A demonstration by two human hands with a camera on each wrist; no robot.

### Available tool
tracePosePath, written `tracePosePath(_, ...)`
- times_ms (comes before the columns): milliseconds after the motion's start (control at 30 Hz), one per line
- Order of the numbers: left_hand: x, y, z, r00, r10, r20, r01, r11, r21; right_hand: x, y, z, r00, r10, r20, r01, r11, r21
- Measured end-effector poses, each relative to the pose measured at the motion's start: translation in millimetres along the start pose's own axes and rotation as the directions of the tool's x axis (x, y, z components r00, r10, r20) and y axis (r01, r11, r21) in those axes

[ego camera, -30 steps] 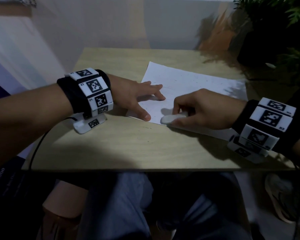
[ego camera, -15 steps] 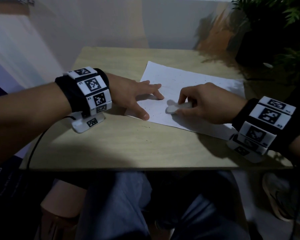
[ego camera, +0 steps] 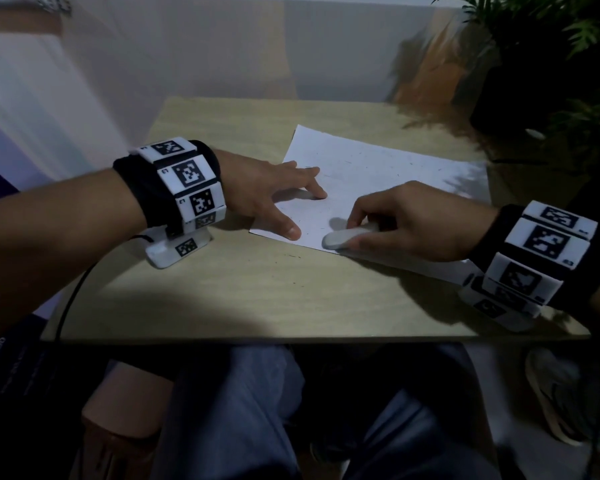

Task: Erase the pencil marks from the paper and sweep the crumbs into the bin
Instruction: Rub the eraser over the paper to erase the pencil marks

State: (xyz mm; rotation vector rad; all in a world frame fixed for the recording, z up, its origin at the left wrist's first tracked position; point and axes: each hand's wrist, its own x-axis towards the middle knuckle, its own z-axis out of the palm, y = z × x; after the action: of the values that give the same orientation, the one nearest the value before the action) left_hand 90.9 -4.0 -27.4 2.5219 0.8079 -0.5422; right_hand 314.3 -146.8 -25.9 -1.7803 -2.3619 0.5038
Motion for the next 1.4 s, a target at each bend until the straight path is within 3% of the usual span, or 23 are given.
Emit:
tracePosePath(167,1.2,-2.5,1.6,1.0,0.011,-0.005,-0.011,1.0,0.001,5.1,11.6,-0.7,0.977,0.08,-0.198,-0.108,0.985,-0.132)
tracePosePath(367,1.3,-2.3,0.3,0.999,0.035,-0.008,-0.035,0.999,-0.01,-1.1,0.6,-0.5,1.0,-0.01,0.014,0.01,1.0,0.014)
tracePosePath(567,1.6,-2.6,-0.2,1.0,0.026,-0.008,-0.026,0.999,0.019,4.2,12.2,-1.2,0.972,0.057,-0.226,-0.085,0.99,-0.114)
tracePosePath(767,6.3,-7.0,0.4,0.998,0.009,-0.069,-0.002,0.994,0.109,-0.7,-7.9,3.7,0.983,-0.037,-0.179,0.004,0.983,-0.184)
tracePosePath(933,11.9,-16.6,0.4,1.0,0.009,-0.03,-0.006,0.995,0.101,11.2,-8.6,7.8,0.967,-0.014,-0.255,-0.012,0.995,-0.097)
tracePosePath(1233,13.5,-18.9,0.6,1.0,0.006,-0.002,-0.006,0.997,0.075,24.7,-15.6,1.7,0.998,-0.056,0.021,0.054,0.995,0.079)
tracePosePath(1400,14.4,-17.0,-0.4,1.0,0.0,-0.008,0.001,0.997,0.075,30.3,-5.4,6.0,0.98,0.055,-0.193,-0.067,0.996,-0.053)
